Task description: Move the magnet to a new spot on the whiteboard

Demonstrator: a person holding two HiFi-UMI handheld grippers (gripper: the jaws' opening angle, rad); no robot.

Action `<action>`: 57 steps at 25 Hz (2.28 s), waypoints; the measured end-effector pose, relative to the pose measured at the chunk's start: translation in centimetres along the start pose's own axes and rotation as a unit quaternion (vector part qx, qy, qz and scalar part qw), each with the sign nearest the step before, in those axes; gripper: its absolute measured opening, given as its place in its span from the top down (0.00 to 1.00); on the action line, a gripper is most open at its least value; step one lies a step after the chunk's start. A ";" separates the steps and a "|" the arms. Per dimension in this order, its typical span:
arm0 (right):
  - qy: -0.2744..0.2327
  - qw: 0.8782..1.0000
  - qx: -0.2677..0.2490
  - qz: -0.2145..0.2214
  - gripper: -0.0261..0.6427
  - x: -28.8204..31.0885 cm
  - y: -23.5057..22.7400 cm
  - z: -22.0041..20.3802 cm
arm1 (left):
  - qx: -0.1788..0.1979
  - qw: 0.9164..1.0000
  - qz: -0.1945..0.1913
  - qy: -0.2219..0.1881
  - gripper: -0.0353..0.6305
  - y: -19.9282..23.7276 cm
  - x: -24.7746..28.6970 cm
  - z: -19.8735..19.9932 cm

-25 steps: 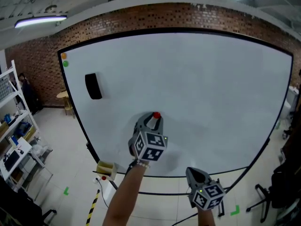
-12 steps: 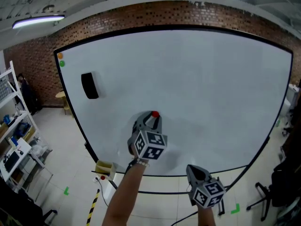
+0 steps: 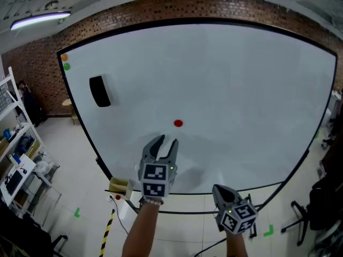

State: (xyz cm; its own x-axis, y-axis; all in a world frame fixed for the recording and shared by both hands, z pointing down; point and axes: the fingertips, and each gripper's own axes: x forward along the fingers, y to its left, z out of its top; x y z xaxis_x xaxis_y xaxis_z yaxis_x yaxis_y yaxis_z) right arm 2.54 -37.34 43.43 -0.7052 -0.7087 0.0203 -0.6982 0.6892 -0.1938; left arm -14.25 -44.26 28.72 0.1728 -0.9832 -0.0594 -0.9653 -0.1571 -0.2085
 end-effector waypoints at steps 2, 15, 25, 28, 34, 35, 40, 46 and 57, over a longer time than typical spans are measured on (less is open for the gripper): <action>0.006 1.000 0.002 -0.001 0.94 0.2 0.2 -0.4 | -0.055 0.998 -0.007 0.012 0.70 0.3 -2.3 -2.5; 0.011 0.999 0.002 -0.046 0.94 -0.6 9.7 -3.2 | -0.184 0.976 -0.021 0.112 0.95 2.2 -19.6 -19.9; 0.083 0.991 0.011 -0.109 0.94 -4.7 18.0 -12.5 | -0.212 0.958 -0.096 0.168 0.95 0.6 -30.8 -26.8; 0.107 0.988 0.013 -0.114 0.94 -6.2 19.8 -14.8 | -0.223 0.953 -0.106 0.174 0.95 -0.1 -33.0 -27.5; 0.115 0.987 0.001 -0.113 0.94 -8.5 21.8 -15.0 | -0.224 0.954 -0.109 0.170 0.95 -0.8 -35.0 -26.5; 0.113 0.987 -0.001 -0.112 0.94 -8.8 21.8 -14.7 | -0.221 0.955 -0.107 0.167 0.95 -0.8 -35.1 -26.0; 0.107 0.988 -0.013 -0.108 0.94 -10.6 22.0 -13.7 | -0.205 0.960 -0.107 0.156 0.95 -2.3 -36.0 -23.7; 0.101 0.990 -0.009 -0.099 0.94 -13.0 21.7 -13.0 | -0.204 0.962 -0.110 0.148 0.95 -4.7 -36.3 -21.4; 0.085 0.992 -0.014 -0.092 0.94 -15.8 20.3 -10.9 | -0.198 0.963 -0.110 0.143 0.95 -8.5 -36.4 -19.7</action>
State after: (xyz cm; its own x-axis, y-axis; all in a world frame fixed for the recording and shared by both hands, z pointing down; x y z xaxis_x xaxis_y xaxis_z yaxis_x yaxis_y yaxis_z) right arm -1.81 -10.48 49.88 -0.5745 -0.7889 0.2180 -0.8184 0.5563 -0.1440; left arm -16.22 -9.00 51.83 0.3753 -0.8989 0.2260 -0.9202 -0.3320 0.2074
